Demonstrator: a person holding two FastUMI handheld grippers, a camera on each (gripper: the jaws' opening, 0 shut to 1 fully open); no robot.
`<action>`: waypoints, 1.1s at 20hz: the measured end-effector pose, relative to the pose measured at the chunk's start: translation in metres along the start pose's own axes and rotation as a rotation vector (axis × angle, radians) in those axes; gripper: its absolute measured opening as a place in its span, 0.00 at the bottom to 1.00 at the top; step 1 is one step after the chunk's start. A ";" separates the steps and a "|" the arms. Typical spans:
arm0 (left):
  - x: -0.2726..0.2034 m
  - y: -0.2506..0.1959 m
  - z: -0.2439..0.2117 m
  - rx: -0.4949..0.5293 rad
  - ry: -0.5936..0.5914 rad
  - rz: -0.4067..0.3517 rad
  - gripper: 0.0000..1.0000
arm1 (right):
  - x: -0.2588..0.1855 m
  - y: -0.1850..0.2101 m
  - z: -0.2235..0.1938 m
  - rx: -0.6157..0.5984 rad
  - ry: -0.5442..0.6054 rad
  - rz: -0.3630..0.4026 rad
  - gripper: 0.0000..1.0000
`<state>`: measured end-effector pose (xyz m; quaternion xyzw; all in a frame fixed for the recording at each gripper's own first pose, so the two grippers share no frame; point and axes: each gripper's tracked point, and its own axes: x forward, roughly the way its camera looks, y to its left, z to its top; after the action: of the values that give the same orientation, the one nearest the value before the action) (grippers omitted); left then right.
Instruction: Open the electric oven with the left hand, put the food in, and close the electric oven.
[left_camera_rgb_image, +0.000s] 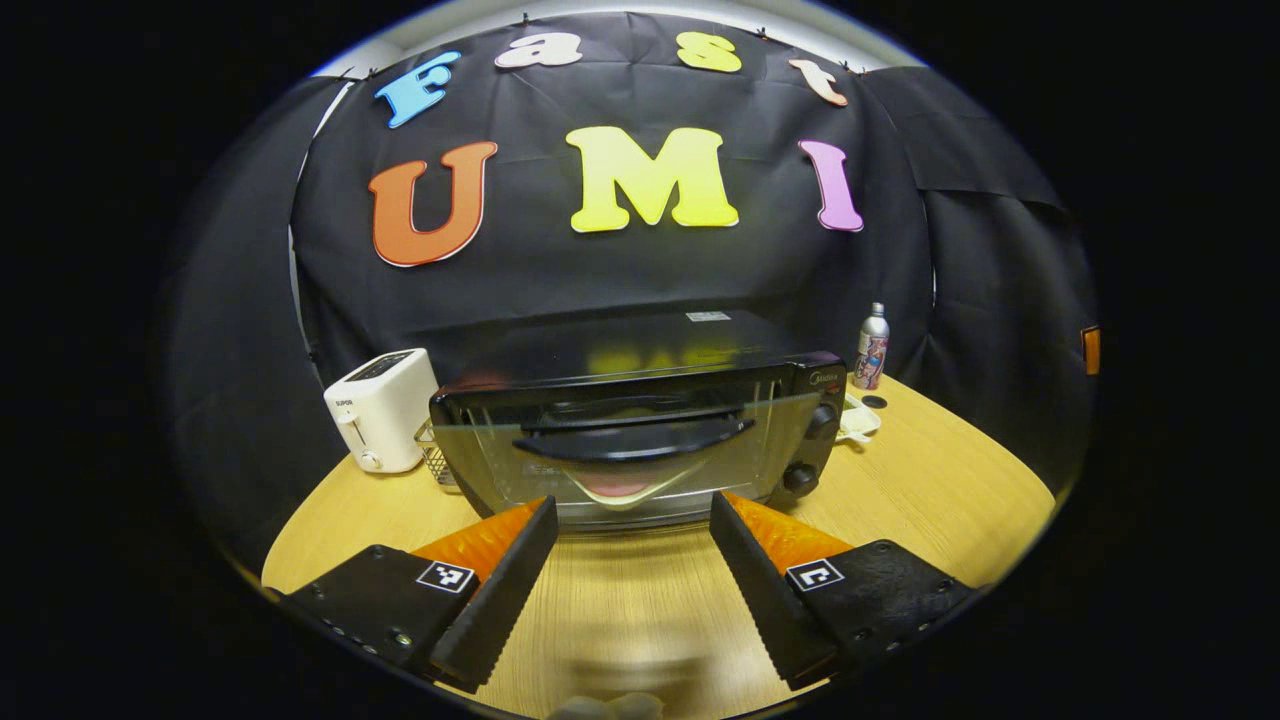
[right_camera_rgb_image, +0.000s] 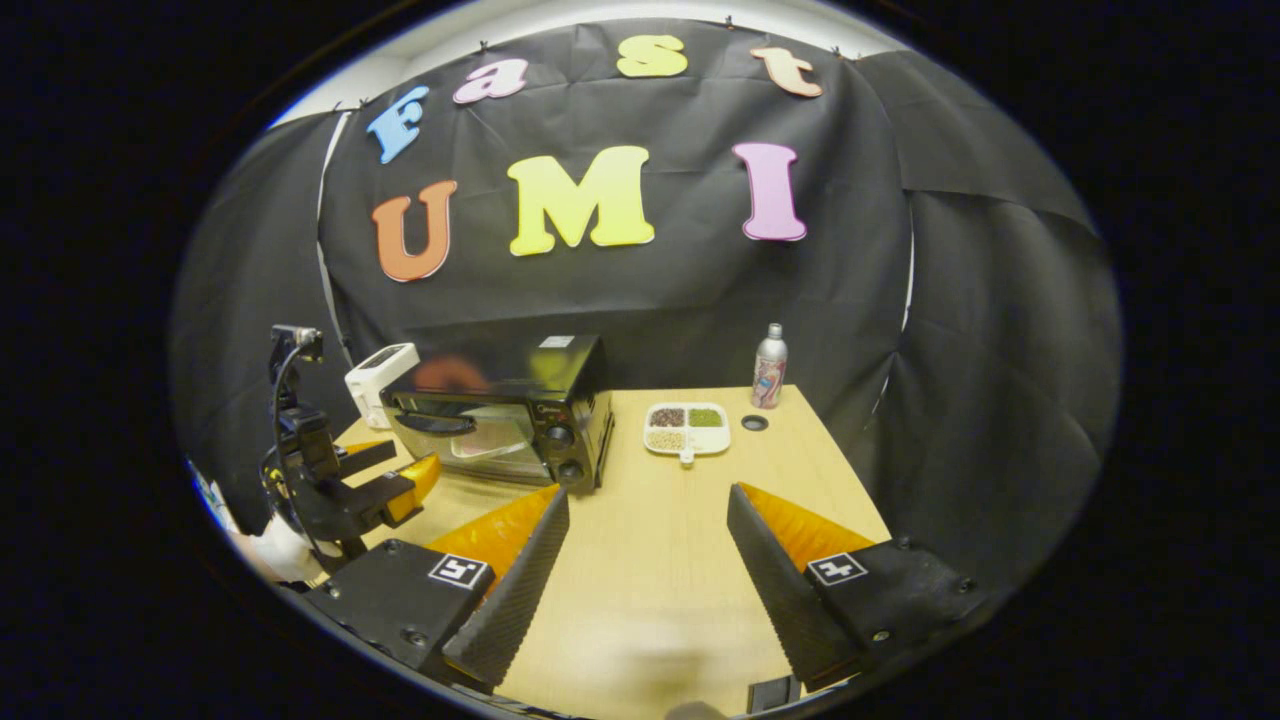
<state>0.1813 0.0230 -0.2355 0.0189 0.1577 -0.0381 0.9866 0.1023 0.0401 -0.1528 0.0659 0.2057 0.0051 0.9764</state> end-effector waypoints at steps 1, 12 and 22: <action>-0.003 0.000 -0.001 0.000 0.004 0.001 0.97 | -0.001 0.000 0.000 0.000 -0.003 -0.001 0.96; -0.081 -0.007 0.038 -0.056 -0.089 -0.021 0.97 | -0.035 0.015 0.030 -0.015 -0.093 0.002 0.96; -0.201 0.011 0.130 -0.089 -0.262 0.039 0.97 | -0.098 0.011 0.071 -0.004 -0.217 0.027 0.96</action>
<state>0.0321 0.0417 -0.0492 -0.0270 0.0285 -0.0141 0.9991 0.0413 0.0379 -0.0474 0.0670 0.0981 0.0115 0.9929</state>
